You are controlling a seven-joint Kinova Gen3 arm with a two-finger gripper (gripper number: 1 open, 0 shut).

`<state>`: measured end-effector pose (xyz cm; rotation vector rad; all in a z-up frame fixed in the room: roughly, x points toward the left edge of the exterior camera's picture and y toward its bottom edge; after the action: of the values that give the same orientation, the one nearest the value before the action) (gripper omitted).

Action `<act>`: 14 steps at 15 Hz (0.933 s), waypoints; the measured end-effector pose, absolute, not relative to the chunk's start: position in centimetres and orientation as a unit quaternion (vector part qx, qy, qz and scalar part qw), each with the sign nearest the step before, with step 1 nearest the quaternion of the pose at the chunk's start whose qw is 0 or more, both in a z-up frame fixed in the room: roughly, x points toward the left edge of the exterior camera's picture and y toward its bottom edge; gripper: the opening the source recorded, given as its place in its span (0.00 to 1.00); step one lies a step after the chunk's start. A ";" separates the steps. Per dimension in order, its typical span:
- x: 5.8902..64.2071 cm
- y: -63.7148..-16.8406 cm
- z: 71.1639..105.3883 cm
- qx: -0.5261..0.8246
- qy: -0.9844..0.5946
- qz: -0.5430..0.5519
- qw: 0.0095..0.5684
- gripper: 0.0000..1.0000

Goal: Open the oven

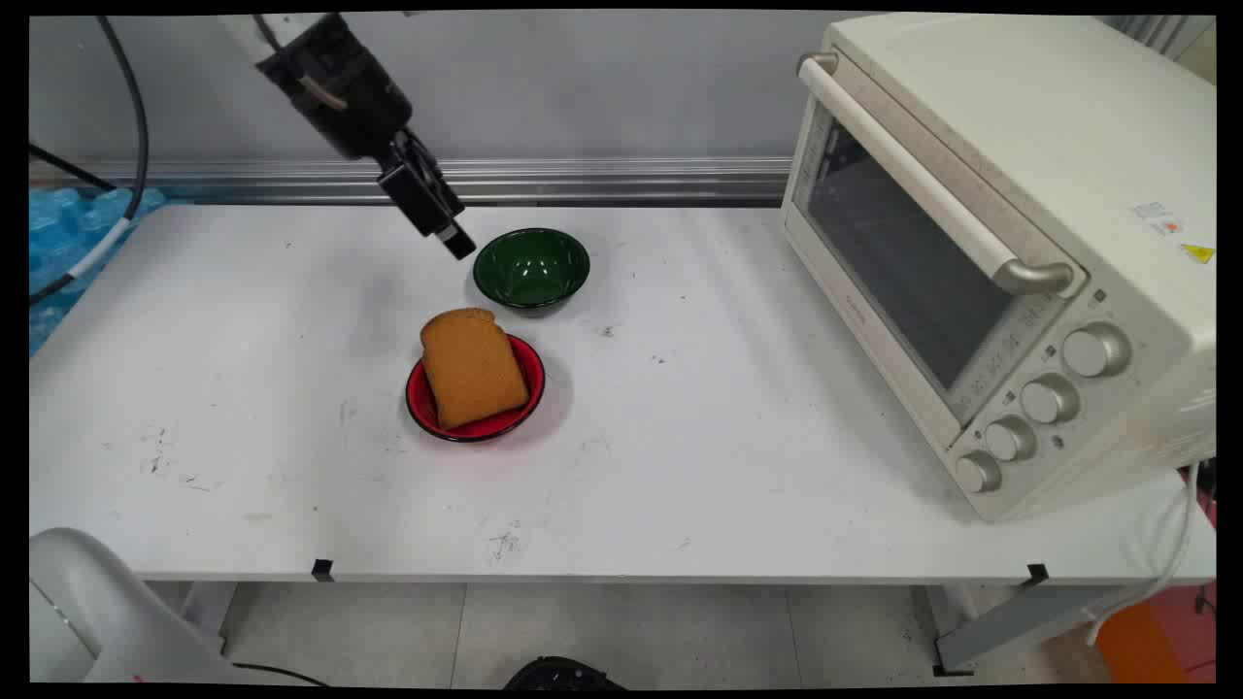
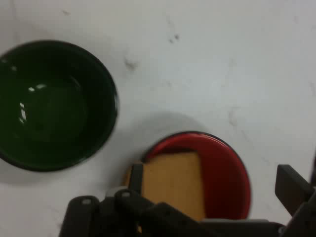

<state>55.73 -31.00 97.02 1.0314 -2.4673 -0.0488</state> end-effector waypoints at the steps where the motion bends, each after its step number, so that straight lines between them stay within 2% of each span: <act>1: 55.4 -30.3 97.3 0.377 -0.897 -0.022 0.228 1.00; 7: 52.7 -27.0 97.6 0.382 -0.900 -0.036 0.205 1.00; 14: 48.7 -25.0 94.7 0.374 -0.909 -0.036 0.180 1.00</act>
<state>48.71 -24.96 94.70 1.0572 -2.5688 -0.1019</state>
